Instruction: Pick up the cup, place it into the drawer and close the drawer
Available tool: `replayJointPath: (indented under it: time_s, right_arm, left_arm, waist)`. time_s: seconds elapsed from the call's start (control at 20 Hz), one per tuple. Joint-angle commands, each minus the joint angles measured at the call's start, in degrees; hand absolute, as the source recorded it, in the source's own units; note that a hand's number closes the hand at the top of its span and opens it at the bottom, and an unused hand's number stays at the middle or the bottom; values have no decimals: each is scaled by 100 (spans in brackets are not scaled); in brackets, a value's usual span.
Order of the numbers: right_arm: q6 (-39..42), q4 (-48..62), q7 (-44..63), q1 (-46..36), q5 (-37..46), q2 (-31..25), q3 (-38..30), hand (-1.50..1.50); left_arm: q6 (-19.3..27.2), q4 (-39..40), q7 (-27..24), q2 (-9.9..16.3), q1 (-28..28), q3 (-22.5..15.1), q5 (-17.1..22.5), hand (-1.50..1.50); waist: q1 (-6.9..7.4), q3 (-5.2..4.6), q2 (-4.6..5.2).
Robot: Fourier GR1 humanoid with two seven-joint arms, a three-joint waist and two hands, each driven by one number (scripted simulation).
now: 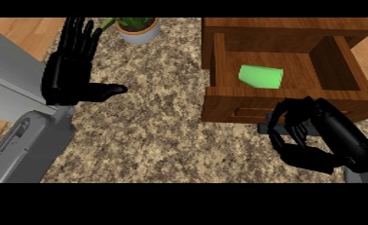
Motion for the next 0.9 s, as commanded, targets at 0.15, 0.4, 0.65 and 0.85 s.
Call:
replayJointPath:
  time_s: [0.15, 0.4, 0.65, 0.85]
  right_arm:
    - [-756, 1004, -660, -57, 1787, 101, 883, 150]
    - [-1129, 2325, -862, -729, 2230, 513, 902, -150]
    - [-1517, 4079, -1401, -1395, 2708, 485, 806, -150]
    - [-1644, 5226, -1594, -2177, 2770, 760, 537, -150]
  left_arm:
    - [-404, -873, -181, 408, 1289, 303, 16, -150]
    - [-1067, -412, -218, 394, 1428, 891, 29, -150]
    - [-1034, -671, -228, 233, 1581, 799, -138, -150]
    - [-1639, -326, -171, 377, 1686, 1250, -86, -150]
  waist:
    - [-23, 3, -3]
    - [-139, 1, 17]
    - [-97, 5, 30]
    - [-107, 4, 35]
